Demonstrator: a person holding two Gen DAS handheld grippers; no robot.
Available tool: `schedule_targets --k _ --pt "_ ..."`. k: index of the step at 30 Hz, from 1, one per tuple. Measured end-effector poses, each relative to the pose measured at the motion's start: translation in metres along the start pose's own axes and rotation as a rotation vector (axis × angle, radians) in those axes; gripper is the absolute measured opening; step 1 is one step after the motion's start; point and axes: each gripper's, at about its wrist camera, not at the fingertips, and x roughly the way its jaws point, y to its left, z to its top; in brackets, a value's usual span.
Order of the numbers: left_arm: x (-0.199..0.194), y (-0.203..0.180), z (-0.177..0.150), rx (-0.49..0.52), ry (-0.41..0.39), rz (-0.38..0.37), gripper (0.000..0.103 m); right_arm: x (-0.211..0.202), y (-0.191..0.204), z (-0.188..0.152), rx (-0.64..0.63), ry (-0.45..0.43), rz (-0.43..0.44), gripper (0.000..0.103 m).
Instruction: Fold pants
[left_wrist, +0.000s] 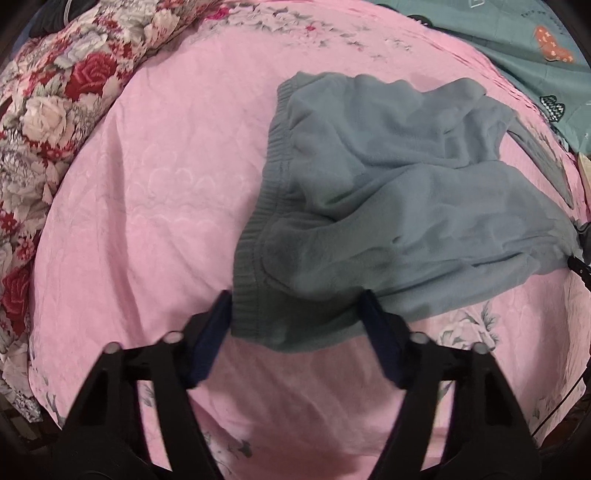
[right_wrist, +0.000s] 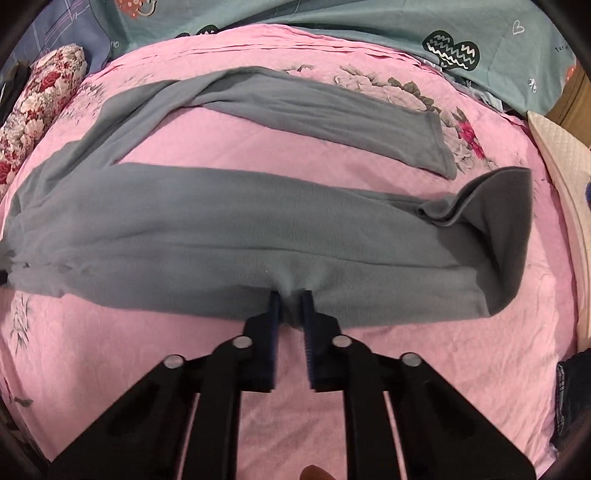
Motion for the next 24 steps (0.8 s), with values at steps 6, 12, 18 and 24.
schedule_targets --k 6,12,18,24 --pt "-0.006 0.003 0.0 -0.025 -0.004 -0.021 0.026 -0.038 0.0 -0.034 0.051 -0.008 0.038 0.004" --pt "-0.031 0.013 -0.019 -0.002 -0.037 -0.011 0.025 -0.084 0.018 -0.084 0.037 0.018 0.101 0.004" --pt "-0.029 0.034 -0.035 -0.034 -0.004 0.019 0.028 -0.087 0.022 -0.113 0.085 0.078 0.153 0.022" --pt "-0.046 0.037 -0.031 -0.058 -0.049 0.146 0.064 -0.12 -0.009 -0.079 0.011 -0.172 -0.177 0.086"
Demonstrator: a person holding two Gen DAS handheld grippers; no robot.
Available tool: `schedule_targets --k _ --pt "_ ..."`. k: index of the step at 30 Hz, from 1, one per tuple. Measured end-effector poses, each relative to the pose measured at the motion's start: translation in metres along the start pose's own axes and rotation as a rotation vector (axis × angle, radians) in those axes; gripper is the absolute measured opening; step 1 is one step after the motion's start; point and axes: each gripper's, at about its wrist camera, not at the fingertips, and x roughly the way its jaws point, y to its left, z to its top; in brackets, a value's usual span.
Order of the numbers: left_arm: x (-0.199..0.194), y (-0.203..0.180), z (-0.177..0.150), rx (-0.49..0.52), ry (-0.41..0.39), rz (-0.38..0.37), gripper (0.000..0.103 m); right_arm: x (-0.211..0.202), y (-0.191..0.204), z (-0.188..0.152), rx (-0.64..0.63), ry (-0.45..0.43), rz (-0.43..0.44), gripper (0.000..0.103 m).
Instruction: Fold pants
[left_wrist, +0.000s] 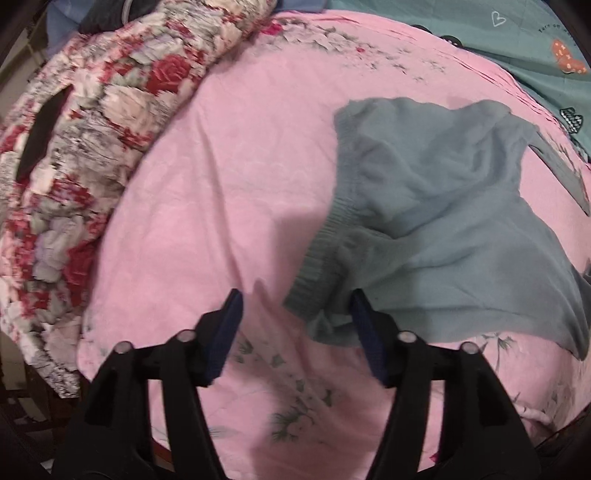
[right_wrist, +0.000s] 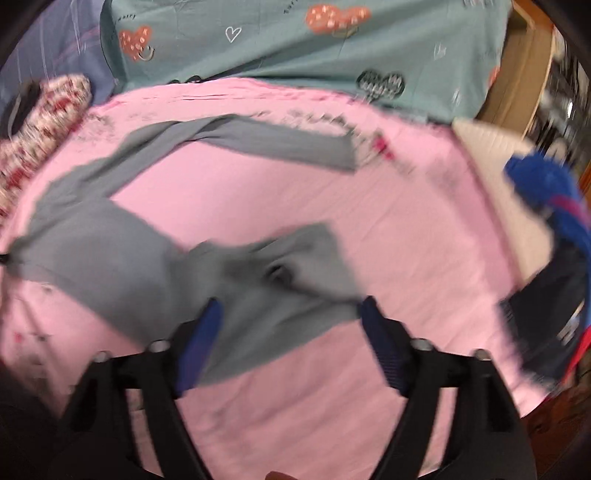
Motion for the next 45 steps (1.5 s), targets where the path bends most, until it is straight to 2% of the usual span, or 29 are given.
schedule_targets --k 2,3,5,6,7,8,9,11,13,16,20,21,22,23,24,25,26,29,32,35,38,42,45 --pt "-0.009 0.001 0.001 -0.009 -0.018 0.019 0.069 0.019 -0.001 0.006 -0.114 0.01 -0.047 0.086" --pt "-0.013 0.002 0.001 -0.015 -0.025 0.026 0.073 0.028 0.0 0.005 -0.165 0.023 -0.042 0.086" --pt "-0.023 0.0 0.001 -0.027 -0.044 0.041 0.074 0.046 0.0 0.006 -0.268 0.035 -0.02 0.083" --pt "-0.027 -0.002 0.001 -0.031 -0.052 0.045 0.074 0.057 -0.001 0.006 -0.315 0.038 -0.033 0.061" --pt "-0.031 -0.005 0.0 -0.035 -0.06 0.049 0.074 0.065 -0.003 0.009 -0.325 0.049 -0.036 0.019" --pt "-0.035 -0.008 -0.001 -0.038 -0.065 0.054 0.074 0.073 -0.009 0.012 -0.301 0.077 -0.02 0.003" --pt "-0.039 -0.013 -0.002 -0.042 -0.069 0.057 0.074 0.079 -0.027 0.019 -0.199 0.097 0.022 0.001" --pt "-0.044 -0.021 -0.005 -0.046 -0.071 0.062 0.075 0.076 -0.065 0.024 0.006 0.082 0.039 0.001" --pt "-0.048 -0.032 -0.009 -0.042 -0.071 0.063 0.075 0.072 -0.12 0.017 0.272 0.084 0.052 0.001" --pt "-0.05 -0.052 -0.012 -0.014 -0.068 0.063 0.076 0.072 -0.175 -0.012 0.49 0.137 0.051 0.001" --pt "-0.046 -0.08 -0.017 0.03 -0.048 0.069 0.08 0.082 -0.208 -0.056 0.591 0.205 0.048 0.001" --pt "-0.045 -0.087 -0.018 0.043 -0.04 0.067 0.08 0.085 -0.21 -0.062 0.592 0.215 0.054 0.004" --pt "-0.043 -0.093 -0.02 0.056 -0.033 0.068 0.08 0.088 -0.211 -0.066 0.587 0.23 0.051 0.021" --pt "-0.043 -0.099 -0.021 0.072 -0.026 0.076 0.08 0.088 -0.211 -0.069 0.584 0.235 0.033 0.03" --pt "-0.044 -0.101 -0.022 0.08 -0.021 0.085 0.08 0.085 -0.214 -0.071 0.594 0.242 0.007 0.05" --pt "-0.045 -0.103 -0.023 0.084 -0.02 0.094 0.08 0.085 -0.22 -0.07 0.616 0.264 -0.018 0.055" --pt "-0.048 -0.102 -0.023 0.083 -0.023 0.1 0.081 0.076 -0.223 -0.078 0.639 0.265 -0.034 0.055" --pt "-0.058 -0.094 -0.017 0.072 -0.039 0.117 0.085 0.059 -0.23 -0.073 0.691 0.222 -0.014 0.055" --pt "-0.061 -0.081 0.005 0.061 -0.05 0.105 0.085 0.049 -0.213 -0.04 0.621 0.144 0.028 0.055" --pt "-0.054 -0.072 0.036 0.042 -0.065 0.075 0.087 0.049 -0.162 0.014 0.508 0.086 0.179 0.055" --pt "-0.035 -0.07 0.07 0.025 -0.061 0.025 0.087 0.056 -0.106 0.066 0.4 0.041 0.275 0.055" --pt "0.001 -0.074 0.112 0.038 -0.052 -0.043 0.087 0.089 -0.039 0.144 0.395 0.024 0.459 0.055" --pt "0.034 -0.074 0.137 0.038 -0.023 -0.071 0.087 0.124 -0.001 0.194 0.46 0.04 0.532 0.055"
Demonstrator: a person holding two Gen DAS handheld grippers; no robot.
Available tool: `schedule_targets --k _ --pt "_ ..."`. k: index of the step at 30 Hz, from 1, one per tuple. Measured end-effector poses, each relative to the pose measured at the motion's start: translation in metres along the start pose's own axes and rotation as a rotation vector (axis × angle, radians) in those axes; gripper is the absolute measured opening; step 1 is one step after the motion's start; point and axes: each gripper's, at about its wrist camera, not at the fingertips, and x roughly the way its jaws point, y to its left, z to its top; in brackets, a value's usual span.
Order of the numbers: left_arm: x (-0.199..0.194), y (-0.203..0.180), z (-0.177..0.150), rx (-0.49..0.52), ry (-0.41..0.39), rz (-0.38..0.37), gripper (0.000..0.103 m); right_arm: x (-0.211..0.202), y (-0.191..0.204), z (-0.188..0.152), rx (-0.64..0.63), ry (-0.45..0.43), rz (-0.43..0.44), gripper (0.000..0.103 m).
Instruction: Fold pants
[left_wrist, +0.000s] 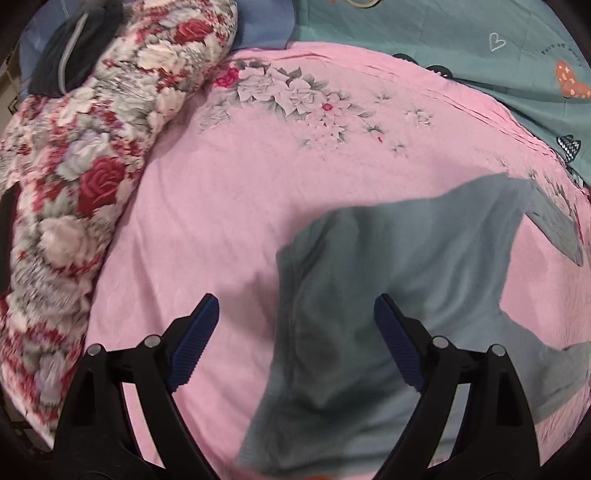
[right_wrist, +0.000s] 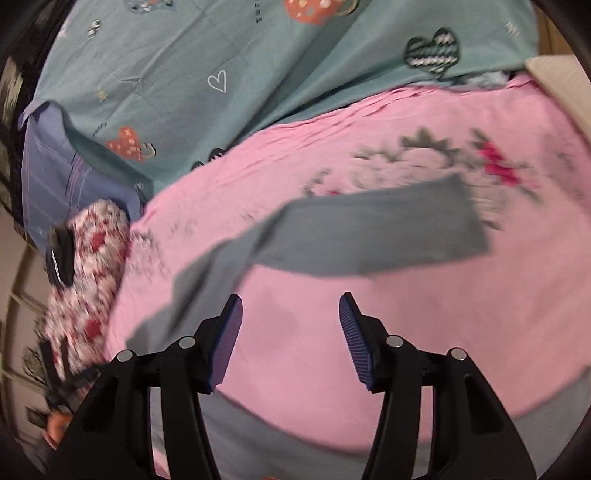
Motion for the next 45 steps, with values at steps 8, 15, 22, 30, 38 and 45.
schedule_targets --k 8,15,22,30,38,45 --pt "0.037 0.005 0.018 -0.001 0.032 -0.121 0.087 0.149 0.013 0.065 0.29 0.103 -0.002 0.054" --pt "0.049 -0.003 0.025 0.073 0.033 -0.17 0.087 0.124 0.021 0.067 0.244 0.025 -0.066 0.003" --pt "0.067 -0.008 0.032 0.114 0.05 -0.175 0.087 0.008 0.01 -0.035 0.211 0.021 -0.095 0.003" --pt "0.071 -0.013 0.029 0.109 0.064 -0.092 0.087 -0.035 -0.043 -0.089 0.249 0.112 -0.271 0.047" --pt "0.047 -0.035 0.014 0.099 0.051 -0.028 0.087 -0.018 -0.11 0.05 0.18 -0.061 -0.409 0.055" --pt "0.026 -0.044 0.003 0.107 0.038 0.027 0.088 0.046 -0.142 0.063 0.036 0.227 -0.482 0.01"
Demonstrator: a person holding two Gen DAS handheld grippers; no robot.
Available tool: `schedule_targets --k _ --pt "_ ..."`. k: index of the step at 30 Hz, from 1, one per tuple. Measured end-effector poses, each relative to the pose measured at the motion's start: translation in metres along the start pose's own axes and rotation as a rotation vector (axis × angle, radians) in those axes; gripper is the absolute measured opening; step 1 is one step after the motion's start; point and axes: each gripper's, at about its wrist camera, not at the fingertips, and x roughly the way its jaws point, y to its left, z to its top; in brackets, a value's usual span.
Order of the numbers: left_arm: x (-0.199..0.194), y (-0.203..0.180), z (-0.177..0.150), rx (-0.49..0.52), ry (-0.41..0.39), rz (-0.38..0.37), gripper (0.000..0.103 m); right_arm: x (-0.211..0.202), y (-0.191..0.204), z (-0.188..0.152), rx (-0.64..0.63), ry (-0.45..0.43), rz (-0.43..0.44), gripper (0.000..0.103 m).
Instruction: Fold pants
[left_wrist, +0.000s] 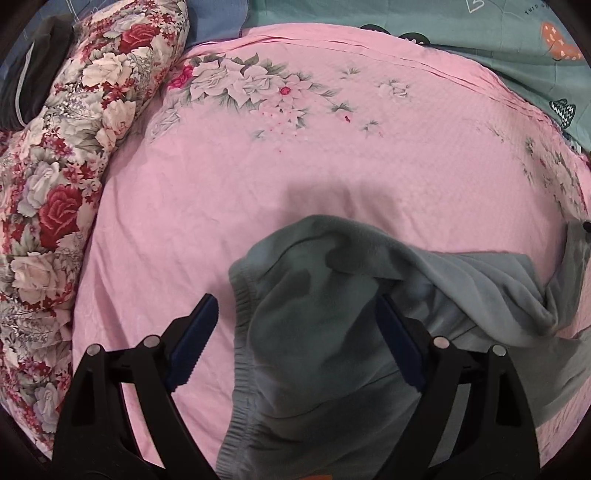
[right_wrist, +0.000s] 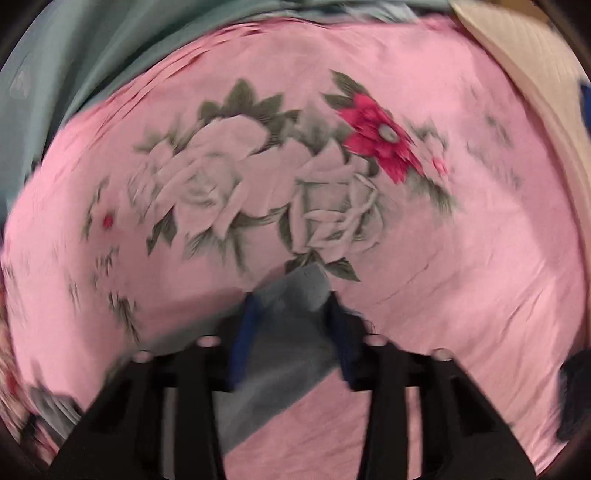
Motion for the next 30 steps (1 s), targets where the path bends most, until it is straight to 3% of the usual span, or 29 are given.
schedule_targets --k 3,5,6,8,9,10,12,14,16,19,23,27,30 --pt "0.003 0.002 0.004 -0.012 0.018 0.022 0.088 -0.036 0.011 0.002 -0.1 -0.102 0.014 0.01" --pt "0.0 0.004 0.009 -0.025 -0.004 0.034 0.088 -0.076 0.002 0.009 -0.087 -0.244 0.053 0.01" --pt "-0.003 0.005 0.013 -0.033 -0.019 0.043 0.088 -0.1 -0.008 0.012 -0.072 -0.344 0.037 0.01" --pt "-0.006 0.008 0.019 -0.045 -0.037 0.049 0.088 -0.127 -0.029 0.013 -0.032 -0.463 -0.026 0.01" --pt "-0.006 0.009 0.021 -0.05 -0.039 0.05 0.088 -0.13 -0.044 0.014 0.003 -0.467 -0.042 0.013" --pt "-0.005 0.01 0.023 -0.054 -0.038 0.049 0.088 -0.123 -0.058 0.014 0.027 -0.424 -0.039 0.03" --pt "-0.003 0.013 0.025 -0.054 -0.035 0.054 0.088 -0.101 -0.079 0.008 0.074 -0.301 -0.108 0.052" --pt "-0.002 0.019 0.024 -0.048 -0.038 0.065 0.088 -0.091 -0.092 -0.009 0.132 -0.251 -0.192 0.052" --pt "-0.001 0.029 0.021 -0.05 -0.038 0.067 0.088 -0.095 -0.083 -0.027 0.138 -0.261 -0.116 0.052" --pt "0.009 0.047 0.018 -0.065 -0.008 0.002 0.088 -0.097 -0.031 -0.041 -0.028 -0.248 -0.007 0.052" --pt "0.031 0.058 0.019 -0.029 0.032 -0.11 0.083 -0.091 0.087 -0.057 -0.381 -0.235 0.121 0.052" --pt "0.053 0.057 0.026 0.015 0.087 -0.263 0.051 -0.073 0.221 -0.089 -0.73 -0.213 0.262 0.052" --pt "0.057 0.05 0.03 0.09 0.085 -0.284 0.051 -0.046 0.301 -0.106 -0.918 -0.121 0.345 0.052"
